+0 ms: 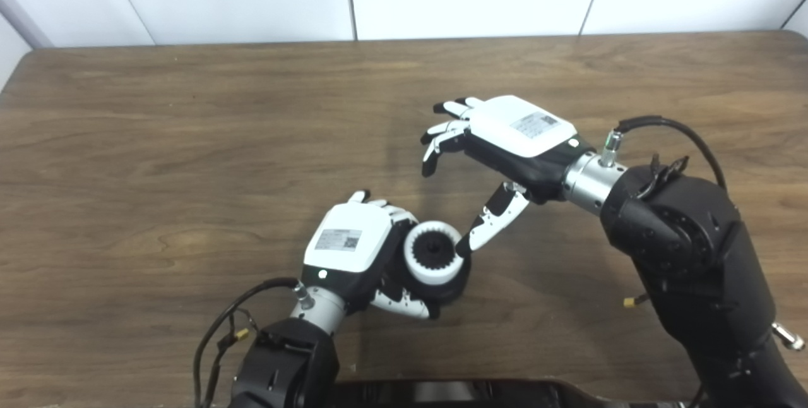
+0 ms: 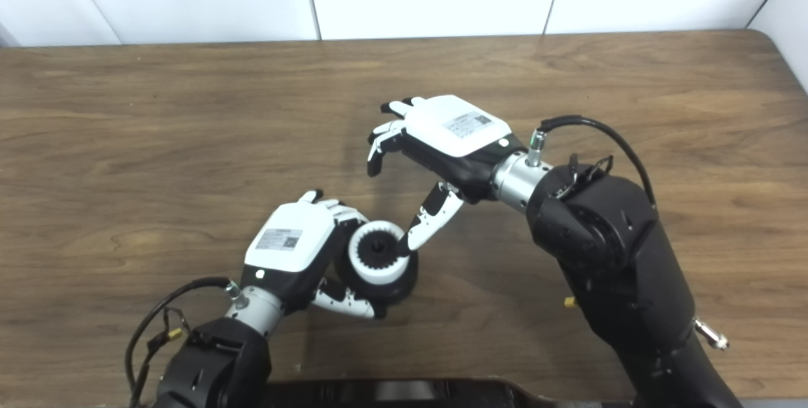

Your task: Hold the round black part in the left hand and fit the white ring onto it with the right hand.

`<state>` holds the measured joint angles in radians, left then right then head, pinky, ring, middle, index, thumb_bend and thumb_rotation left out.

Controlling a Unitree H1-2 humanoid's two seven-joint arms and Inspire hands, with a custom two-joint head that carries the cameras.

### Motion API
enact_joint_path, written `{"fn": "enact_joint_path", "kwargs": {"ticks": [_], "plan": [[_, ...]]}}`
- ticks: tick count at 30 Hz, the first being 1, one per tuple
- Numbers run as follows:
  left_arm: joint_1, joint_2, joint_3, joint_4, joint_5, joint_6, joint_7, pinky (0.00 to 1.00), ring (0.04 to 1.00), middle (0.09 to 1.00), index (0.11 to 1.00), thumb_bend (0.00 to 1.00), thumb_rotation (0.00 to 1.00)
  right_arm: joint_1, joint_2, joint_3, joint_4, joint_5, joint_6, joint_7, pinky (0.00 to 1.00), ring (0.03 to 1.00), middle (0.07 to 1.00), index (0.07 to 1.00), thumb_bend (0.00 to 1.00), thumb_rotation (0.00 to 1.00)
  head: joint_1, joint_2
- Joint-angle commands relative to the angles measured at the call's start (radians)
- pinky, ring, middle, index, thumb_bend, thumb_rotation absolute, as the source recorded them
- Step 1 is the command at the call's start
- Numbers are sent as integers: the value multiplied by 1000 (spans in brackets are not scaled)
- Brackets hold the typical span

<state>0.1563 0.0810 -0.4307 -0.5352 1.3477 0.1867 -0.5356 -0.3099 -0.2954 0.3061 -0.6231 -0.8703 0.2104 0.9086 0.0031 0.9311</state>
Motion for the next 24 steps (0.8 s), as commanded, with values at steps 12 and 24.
{"fn": "enact_joint_path", "kwargs": {"ticks": [12, 24], "plan": [[-37, -72, 82, -80, 138, 12, -248, 1000, 912, 881, 877, 1000, 531, -32, -10, -34, -16, 17, -3, -37, 1000, 974, 846, 662, 1000, 375, 8, -7], [-57, -109, 176, -105, 149, -18, -309, 1000, 927, 913, 913, 1000, 541, -31, -4, -38, -7, 8, -6, -46, 1000, 974, 845, 666, 1000, 389, 10, -14]]}}
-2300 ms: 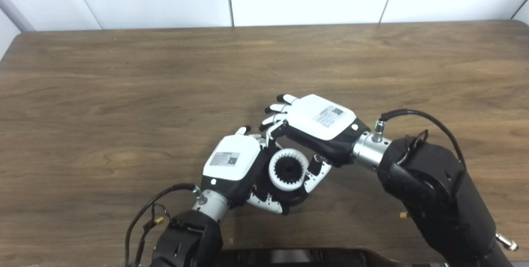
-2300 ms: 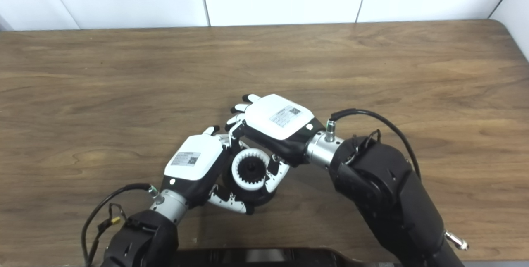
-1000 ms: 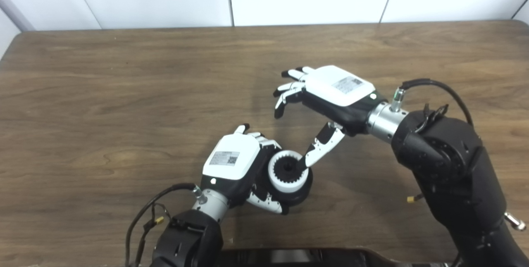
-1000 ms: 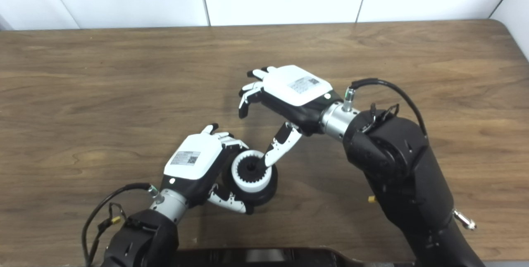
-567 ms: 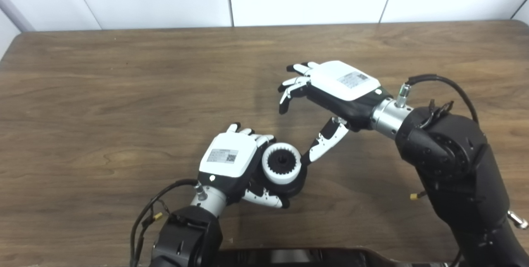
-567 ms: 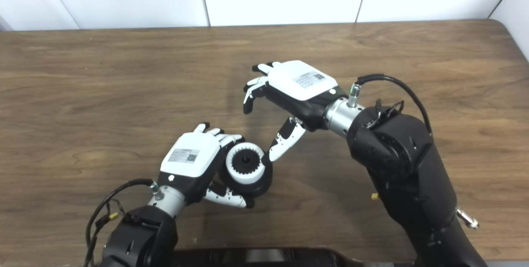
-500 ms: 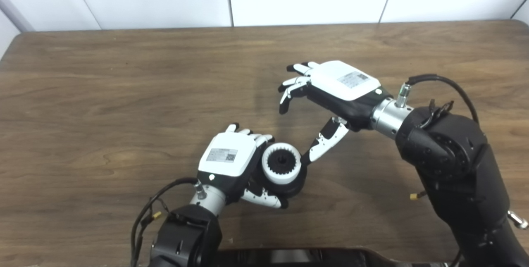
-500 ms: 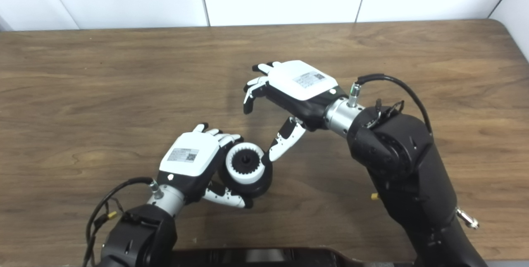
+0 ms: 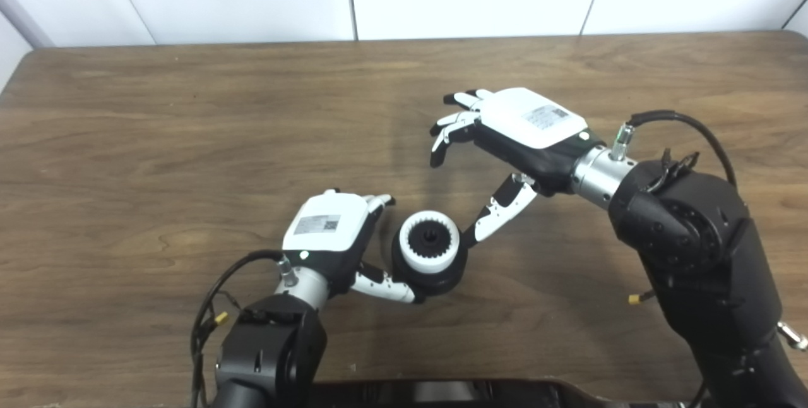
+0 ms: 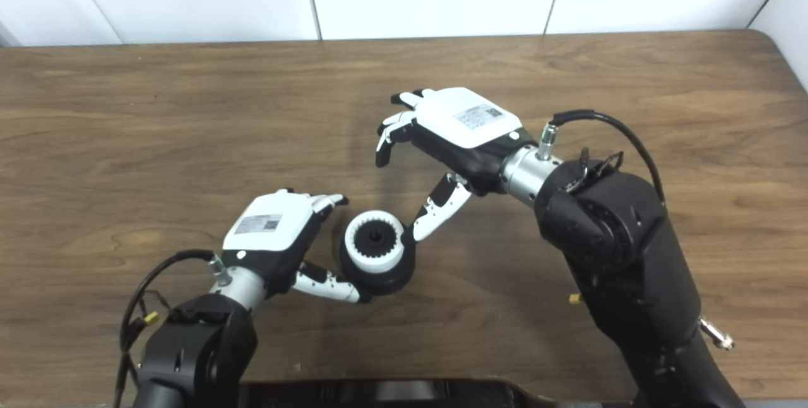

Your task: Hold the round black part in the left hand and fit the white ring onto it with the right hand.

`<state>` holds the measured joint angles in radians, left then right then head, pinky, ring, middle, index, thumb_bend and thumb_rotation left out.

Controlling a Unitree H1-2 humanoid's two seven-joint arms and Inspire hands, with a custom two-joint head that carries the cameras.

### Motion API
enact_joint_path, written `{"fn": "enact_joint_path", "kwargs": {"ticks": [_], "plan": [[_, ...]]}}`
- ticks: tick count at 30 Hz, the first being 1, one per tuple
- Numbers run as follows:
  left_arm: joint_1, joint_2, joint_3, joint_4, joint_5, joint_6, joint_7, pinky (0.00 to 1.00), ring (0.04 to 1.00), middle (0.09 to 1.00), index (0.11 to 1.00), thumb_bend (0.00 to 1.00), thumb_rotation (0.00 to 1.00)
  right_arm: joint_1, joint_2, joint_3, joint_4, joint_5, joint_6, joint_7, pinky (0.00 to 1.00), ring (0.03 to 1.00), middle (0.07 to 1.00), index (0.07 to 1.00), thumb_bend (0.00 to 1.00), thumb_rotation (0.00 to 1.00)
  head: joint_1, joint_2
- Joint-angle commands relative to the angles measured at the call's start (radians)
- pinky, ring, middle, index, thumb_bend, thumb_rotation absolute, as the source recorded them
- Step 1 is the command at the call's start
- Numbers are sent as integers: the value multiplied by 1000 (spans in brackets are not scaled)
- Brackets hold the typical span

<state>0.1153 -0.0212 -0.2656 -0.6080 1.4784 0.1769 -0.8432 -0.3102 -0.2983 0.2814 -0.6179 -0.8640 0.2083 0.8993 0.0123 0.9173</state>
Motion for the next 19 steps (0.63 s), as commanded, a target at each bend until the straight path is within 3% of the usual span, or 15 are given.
{"fn": "enact_joint_path", "kwargs": {"ticks": [1, 4, 8, 12, 15, 17, 19], "plan": [[-17, -9, 15, -34, 19, -11, -6, 1000, 928, 914, 913, 1000, 539, -30, 0, -14, -12, 3, -3, -38, 1000, 972, 844, 666, 1000, 389, 1, 0], [-27, -12, 36, -59, 13, -14, -54, 1000, 930, 913, 921, 1000, 514, -30, -7, -23, -15, 14, -2, -39, 1000, 971, 844, 667, 1000, 392, 0, -2], [-91, 1, 101, -136, -48, 8, -274, 1000, 959, 942, 951, 1000, 478, -42, -21, -49, -30, 36, 40, -3, 1000, 977, 858, 686, 1000, 388, 0, -8], [-153, 25, 182, -197, -139, 51, -412, 994, 960, 948, 942, 1000, 443, -50, -47, -82, -42, 68, 105, 35, 973, 986, 886, 736, 1000, 350, 1, -12], [-175, 67, 269, -198, -256, 96, -374, 915, 929, 924, 904, 1000, 371, -27, -79, -136, -35, 112, 132, 8, 875, 960, 896, 769, 991, 306, 5, -21], [-161, 78, 318, -184, -339, 111, -290, 825, 891, 902, 872, 1000, 342, -9, -97, -163, -35, 120, 136, -13, 832, 940, 899, 794, 936, 308, -2, -24], [-143, 63, 382, -167, -443, 145, -192, 715, 849, 878, 840, 921, 332, 18, -103, -200, -33, 126, 153, -47, 785, 911, 895, 817, 812, 336, -4, -26]]}}
